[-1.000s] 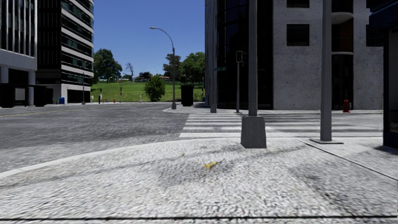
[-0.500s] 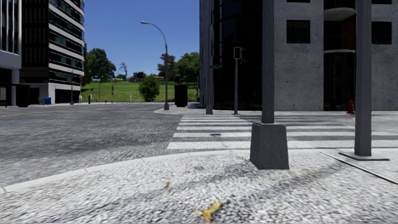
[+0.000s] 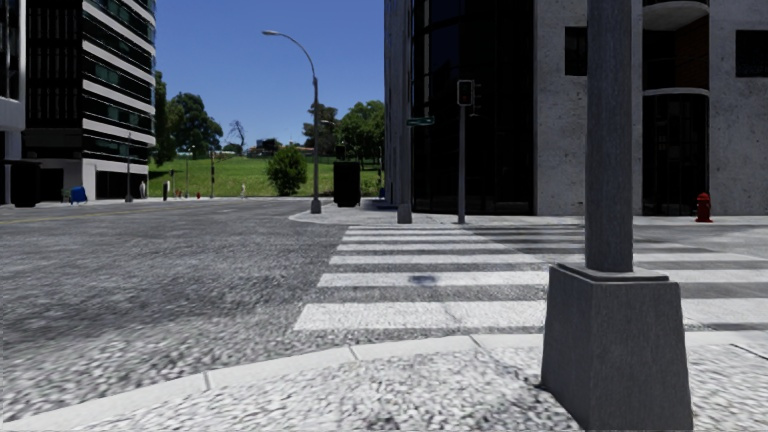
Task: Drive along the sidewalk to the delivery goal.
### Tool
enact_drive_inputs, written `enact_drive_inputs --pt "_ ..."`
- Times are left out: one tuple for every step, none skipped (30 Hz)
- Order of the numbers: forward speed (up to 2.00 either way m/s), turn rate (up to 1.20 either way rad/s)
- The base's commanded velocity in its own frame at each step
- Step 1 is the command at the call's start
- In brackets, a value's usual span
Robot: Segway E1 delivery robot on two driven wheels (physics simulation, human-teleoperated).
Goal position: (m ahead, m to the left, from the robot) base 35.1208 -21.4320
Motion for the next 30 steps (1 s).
enact_drive_inputs --pt "2.00 0.00" --pt "2.00 0.00" --pt "2.00 0.00" --pt "2.00 0.00" --pt "2.00 0.00" --pt "2.00 0.00" --pt "2.00 -0.35" --pt "2.00 -0.79" --pt "2.00 -0.82" --pt "2.00 -0.82" --pt "2.00 -0.70" --pt "2.00 -0.17" --pt "2.00 -0.04" --pt "2.00 0.00" --pt "2.00 0.00" --pt "2.00 0.00" --pt "2.00 0.00" --pt "2.00 0.00" --pt "2.00 0.00" --pt "2.00 0.00" --pt "2.00 0.00" --pt "2.00 0.00" --pt "2.00 0.00" --pt "2.00 0.00" --pt "2.00 -0.13" --pt "2.00 -0.13" --pt "2.00 -0.33" --pt "2.00 -0.53" --pt "2.00 -0.67" --pt "2.00 -0.78"
